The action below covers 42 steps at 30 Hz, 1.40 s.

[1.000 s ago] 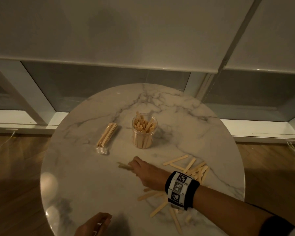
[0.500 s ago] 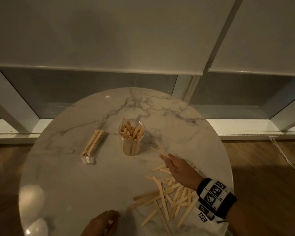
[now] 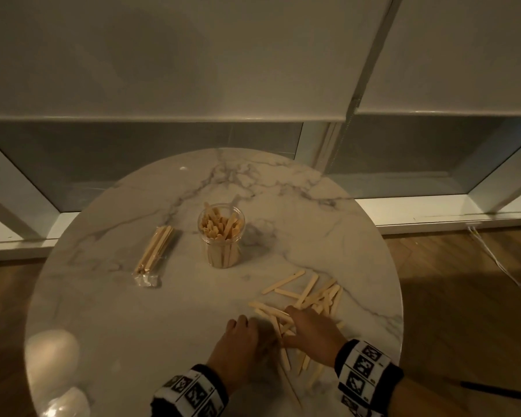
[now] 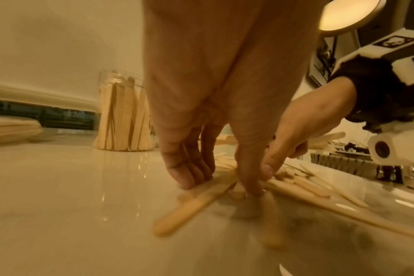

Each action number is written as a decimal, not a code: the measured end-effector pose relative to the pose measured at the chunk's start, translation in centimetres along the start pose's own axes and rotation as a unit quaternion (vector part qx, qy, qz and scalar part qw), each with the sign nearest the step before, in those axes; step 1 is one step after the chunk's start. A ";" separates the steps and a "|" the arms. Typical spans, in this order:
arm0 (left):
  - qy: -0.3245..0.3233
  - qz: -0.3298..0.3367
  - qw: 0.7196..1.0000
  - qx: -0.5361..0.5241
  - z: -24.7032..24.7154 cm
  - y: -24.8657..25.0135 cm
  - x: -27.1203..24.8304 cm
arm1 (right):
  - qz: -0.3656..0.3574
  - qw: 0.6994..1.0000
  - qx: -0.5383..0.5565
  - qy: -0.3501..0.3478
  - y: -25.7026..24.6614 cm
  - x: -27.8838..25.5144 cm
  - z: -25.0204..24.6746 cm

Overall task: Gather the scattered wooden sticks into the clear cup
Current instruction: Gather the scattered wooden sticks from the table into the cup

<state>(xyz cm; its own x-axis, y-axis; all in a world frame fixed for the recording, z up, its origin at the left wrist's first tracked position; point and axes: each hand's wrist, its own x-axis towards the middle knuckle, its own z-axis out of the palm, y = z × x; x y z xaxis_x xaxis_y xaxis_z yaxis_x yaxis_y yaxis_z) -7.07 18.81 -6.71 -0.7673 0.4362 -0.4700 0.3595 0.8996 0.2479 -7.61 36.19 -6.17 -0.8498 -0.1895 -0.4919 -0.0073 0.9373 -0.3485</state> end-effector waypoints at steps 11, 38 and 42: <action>-0.035 -0.033 0.999 0.021 0.9 0.1 1.4 | 0.055 0.997 0.017 -0.051 -0.9 2.3 0.0; -0.037 -0.032 0.998 -0.033 -0.3 -3.2 -1.0 | 0.043 0.898 0.437 -0.008 -3.4 2.9 -3.8; 0.041 -0.077 0.982 -0.170 -1.9 -4.0 -1.6 | 0.056 0.874 0.483 0.023 -4.2 3.1 -4.3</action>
<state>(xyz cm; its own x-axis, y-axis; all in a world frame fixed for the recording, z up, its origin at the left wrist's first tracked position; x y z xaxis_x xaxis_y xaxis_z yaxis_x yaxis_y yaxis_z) -8.35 14.47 -5.34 -0.8436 0.2791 -0.4587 0.0475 0.8897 0.4540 -12.47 32.92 -2.74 -0.8374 -0.0802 -0.5407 0.5059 0.2609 -0.8222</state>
